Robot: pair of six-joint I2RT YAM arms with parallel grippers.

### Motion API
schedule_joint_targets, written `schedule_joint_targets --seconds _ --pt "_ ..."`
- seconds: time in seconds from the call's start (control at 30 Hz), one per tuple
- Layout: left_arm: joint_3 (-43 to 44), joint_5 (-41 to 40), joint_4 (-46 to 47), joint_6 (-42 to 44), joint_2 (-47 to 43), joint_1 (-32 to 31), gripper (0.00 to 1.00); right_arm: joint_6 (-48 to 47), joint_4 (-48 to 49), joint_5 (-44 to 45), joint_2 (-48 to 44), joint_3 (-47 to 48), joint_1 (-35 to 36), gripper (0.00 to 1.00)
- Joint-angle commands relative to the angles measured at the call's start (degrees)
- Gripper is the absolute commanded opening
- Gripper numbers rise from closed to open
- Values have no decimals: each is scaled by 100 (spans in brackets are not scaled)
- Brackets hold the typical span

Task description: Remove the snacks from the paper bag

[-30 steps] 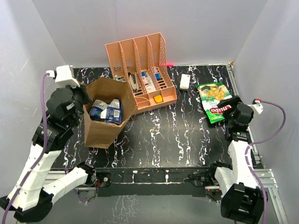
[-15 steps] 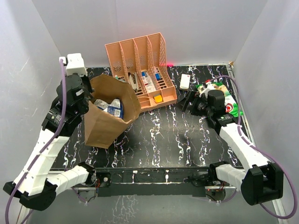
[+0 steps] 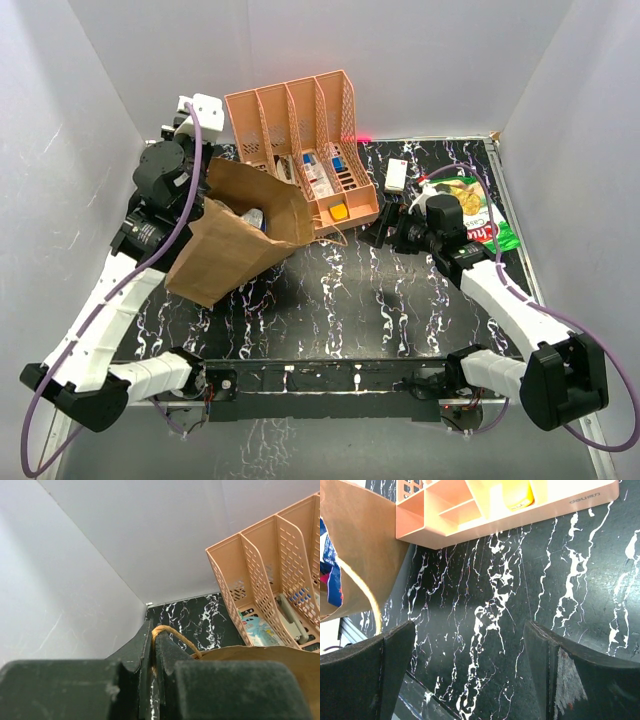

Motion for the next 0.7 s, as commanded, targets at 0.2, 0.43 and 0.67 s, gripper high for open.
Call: schedule_joint_targets --seconds 0.2,0.43,0.67 --pt "-617 2443 -38 -191 -1296 -79 0 -86 51 -121 11 241 265 94" --pt "-1553 4431 -752 -1855 -2304 -82 0 -197 10 97 51 570 1278 94" --pt "-1952 5585 -951 -2926 -2807 -77 0 461 809 108 435 621 2353 92"
